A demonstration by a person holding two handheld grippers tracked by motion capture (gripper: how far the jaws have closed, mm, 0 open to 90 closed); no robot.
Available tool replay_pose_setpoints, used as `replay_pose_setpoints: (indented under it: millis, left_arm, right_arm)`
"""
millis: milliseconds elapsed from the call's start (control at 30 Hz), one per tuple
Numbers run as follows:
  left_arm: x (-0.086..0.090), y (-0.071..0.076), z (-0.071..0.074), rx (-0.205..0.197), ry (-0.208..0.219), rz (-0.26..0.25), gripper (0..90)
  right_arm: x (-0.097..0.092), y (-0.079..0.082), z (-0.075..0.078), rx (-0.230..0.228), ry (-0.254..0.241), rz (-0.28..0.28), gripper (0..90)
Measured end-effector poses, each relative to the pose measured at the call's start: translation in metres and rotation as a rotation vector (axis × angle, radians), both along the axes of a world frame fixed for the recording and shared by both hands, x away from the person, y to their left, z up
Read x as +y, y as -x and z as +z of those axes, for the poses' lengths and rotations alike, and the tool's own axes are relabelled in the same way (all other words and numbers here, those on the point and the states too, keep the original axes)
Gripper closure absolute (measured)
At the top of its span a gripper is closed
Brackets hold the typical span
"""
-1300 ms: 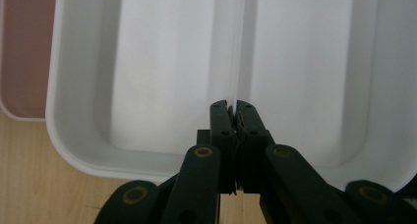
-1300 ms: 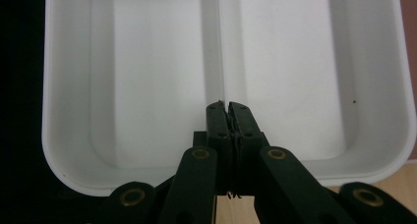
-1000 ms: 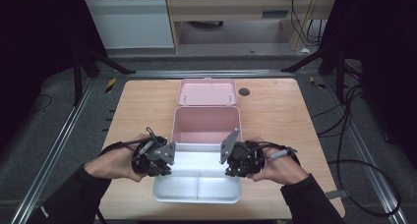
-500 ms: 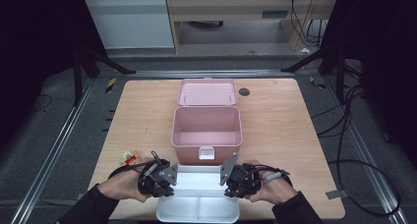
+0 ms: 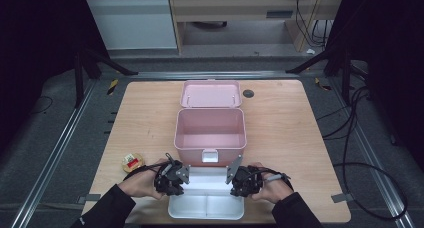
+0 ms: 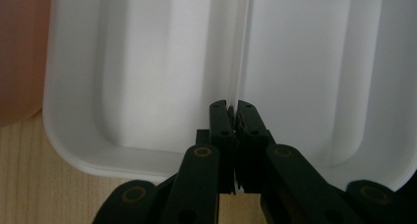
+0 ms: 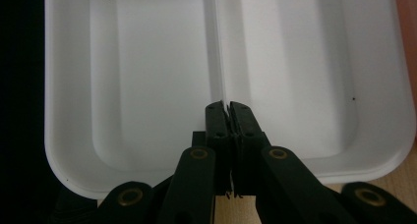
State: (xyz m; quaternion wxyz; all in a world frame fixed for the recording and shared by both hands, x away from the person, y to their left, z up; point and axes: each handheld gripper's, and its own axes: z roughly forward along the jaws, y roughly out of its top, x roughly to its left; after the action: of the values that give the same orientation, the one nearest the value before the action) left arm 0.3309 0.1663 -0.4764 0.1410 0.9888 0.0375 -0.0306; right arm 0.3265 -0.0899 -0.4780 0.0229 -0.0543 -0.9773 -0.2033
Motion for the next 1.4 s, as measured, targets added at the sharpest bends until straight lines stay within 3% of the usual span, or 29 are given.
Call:
replay_pose_setpoints:
  millis: [167,233,367,533,600,700,733,833,1033,1167,1300,1400]
  left_arm:
    - [-0.001,0.001,-0.001,-0.009,0.001,0.013,85.6]
    - [0.002,0.003,0.0,-0.024,0.016,0.029,79.8]
    - [0.015,0.006,0.01,-0.045,0.098,0.098,68.5]
    - [0.035,0.009,0.026,-0.11,0.157,0.18,52.1]
    - [0.043,0.007,0.031,-0.116,0.205,0.228,48.6]
    - [0.055,0.004,0.037,-0.127,0.244,0.292,41.9]
    - [0.059,0.002,0.038,-0.143,0.243,0.32,41.9]
    - [0.074,-0.005,0.04,-0.17,0.261,0.425,36.5]
    - [0.106,-0.015,0.048,-0.212,0.312,0.609,30.9]
    - [0.125,-0.02,0.052,-0.238,0.32,0.711,28.1]
    - [0.142,-0.024,0.05,-0.265,0.274,0.778,25.1]
    - [0.153,-0.03,0.041,-0.248,0.243,0.823,23.0]
  right_arm:
    - [-0.001,0.0,-0.004,-0.003,0.005,-0.018,86.3]
    - [-0.001,0.001,-0.003,-0.012,-0.006,-0.029,82.4]
    - [-0.008,0.002,0.008,-0.027,-0.076,-0.072,73.2]
    - [-0.026,-0.001,0.024,-0.073,-0.157,-0.203,61.1]
    - [-0.033,-0.002,0.028,-0.082,-0.175,-0.254,58.8]
    - [-0.052,-0.007,0.032,-0.111,-0.229,-0.384,50.9]
    - [-0.052,-0.007,0.032,-0.111,-0.229,-0.384,50.9]
    - [-0.071,-0.012,0.031,-0.133,-0.25,-0.53,43.3]
    - [-0.097,-0.018,0.026,-0.173,-0.263,-0.693,37.2]
    - [-0.107,-0.021,0.025,-0.189,-0.257,-0.769,32.2]
    - [-0.114,-0.023,0.021,-0.199,-0.241,-0.822,30.9]
    - [-0.117,-0.024,0.016,-0.202,-0.215,-0.845,29.6]
